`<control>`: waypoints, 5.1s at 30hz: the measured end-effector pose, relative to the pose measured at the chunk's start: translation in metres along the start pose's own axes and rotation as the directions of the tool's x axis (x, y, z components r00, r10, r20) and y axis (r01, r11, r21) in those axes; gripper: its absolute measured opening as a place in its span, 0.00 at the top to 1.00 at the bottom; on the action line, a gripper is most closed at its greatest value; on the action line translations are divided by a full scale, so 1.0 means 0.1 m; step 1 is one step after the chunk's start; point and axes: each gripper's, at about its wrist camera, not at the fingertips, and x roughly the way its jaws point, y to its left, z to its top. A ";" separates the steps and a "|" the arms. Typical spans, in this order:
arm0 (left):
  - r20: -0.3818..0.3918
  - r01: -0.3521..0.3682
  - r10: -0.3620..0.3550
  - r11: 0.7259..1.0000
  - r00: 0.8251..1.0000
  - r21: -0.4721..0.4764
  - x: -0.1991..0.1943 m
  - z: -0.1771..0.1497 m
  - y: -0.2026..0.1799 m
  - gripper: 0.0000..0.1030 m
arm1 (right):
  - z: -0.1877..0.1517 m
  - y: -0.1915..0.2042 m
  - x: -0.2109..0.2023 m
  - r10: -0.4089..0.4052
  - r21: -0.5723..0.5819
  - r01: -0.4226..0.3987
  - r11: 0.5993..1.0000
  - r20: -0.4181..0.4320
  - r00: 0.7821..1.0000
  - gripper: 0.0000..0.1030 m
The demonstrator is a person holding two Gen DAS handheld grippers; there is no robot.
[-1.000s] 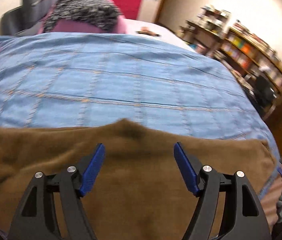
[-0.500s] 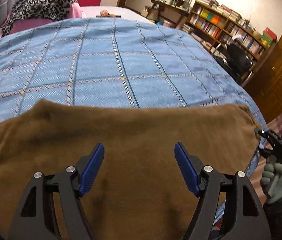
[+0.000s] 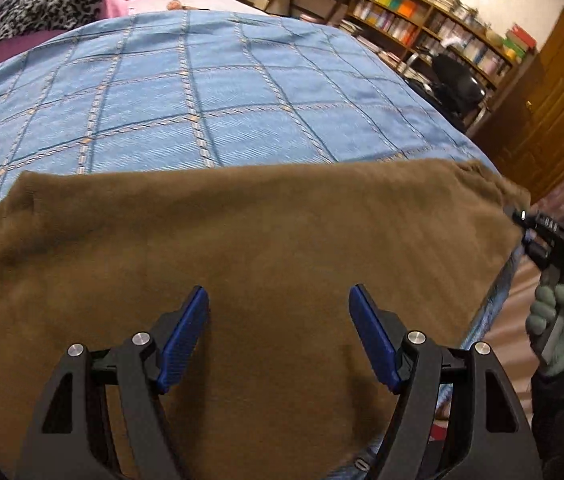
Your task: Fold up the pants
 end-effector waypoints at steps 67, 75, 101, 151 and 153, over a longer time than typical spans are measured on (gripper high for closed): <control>0.031 0.293 -0.304 0.882 0.952 -0.369 -0.37 -0.21 1.14 0.20 | -2.90 3.27 0.39 0.171 -0.758 -0.594 0.268 -0.570 0.804 0.77; 0.050 0.240 -0.240 0.894 0.970 -0.378 -0.38 -0.20 1.15 0.72 | -2.68 3.20 0.44 0.208 -0.708 -0.642 0.294 -0.608 0.766 0.69; 0.102 0.055 -0.021 0.939 0.995 -0.339 -0.57 -0.45 1.35 0.64 | -1.41 2.44 1.50 0.098 -0.625 -0.306 0.718 -0.344 0.934 0.52; 0.221 -0.058 0.483 0.499 0.847 -0.865 -2.38 -2.09 3.12 0.33 | -2.62 3.79 0.88 0.122 -0.748 -0.473 0.465 -0.475 0.871 0.51; 0.227 -0.055 0.495 0.491 0.839 -0.869 -2.46 -2.13 3.06 0.33 | -2.62 3.79 0.92 0.116 -0.744 -0.470 0.476 -0.477 0.871 0.51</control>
